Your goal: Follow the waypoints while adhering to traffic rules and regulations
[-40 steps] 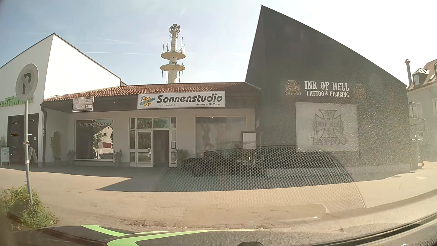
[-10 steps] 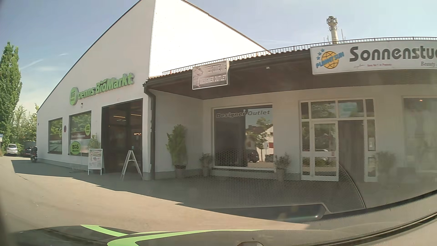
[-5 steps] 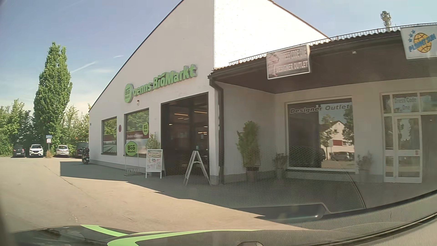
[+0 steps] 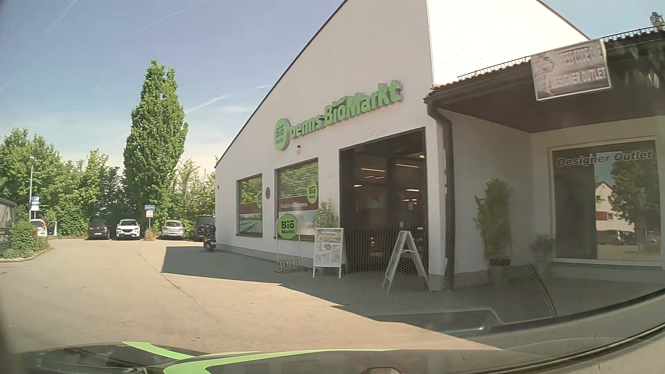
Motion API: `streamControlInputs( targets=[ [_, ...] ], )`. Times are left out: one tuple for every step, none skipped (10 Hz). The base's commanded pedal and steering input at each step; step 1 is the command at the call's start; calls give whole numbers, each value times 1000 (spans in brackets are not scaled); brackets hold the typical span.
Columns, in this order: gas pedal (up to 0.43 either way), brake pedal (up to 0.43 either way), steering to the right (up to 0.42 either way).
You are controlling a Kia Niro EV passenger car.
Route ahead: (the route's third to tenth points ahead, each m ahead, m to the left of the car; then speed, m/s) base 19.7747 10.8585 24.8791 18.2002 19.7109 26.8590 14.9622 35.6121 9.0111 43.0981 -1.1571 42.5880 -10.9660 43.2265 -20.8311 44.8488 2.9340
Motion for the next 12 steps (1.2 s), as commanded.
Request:
streamControlInputs(
  targets=[
    [67,0,-515],
    [67,0,-487],
    [67,0,-456],
    [67,0,-430],
    [67,0,-401],
    [67,0,-381],
    [67,0,-354],
    [67,0,-334],
    [67,0,-312],
    [67,0,-289],
    [67,0,-272],
    [67,0,-251]
  ],
)
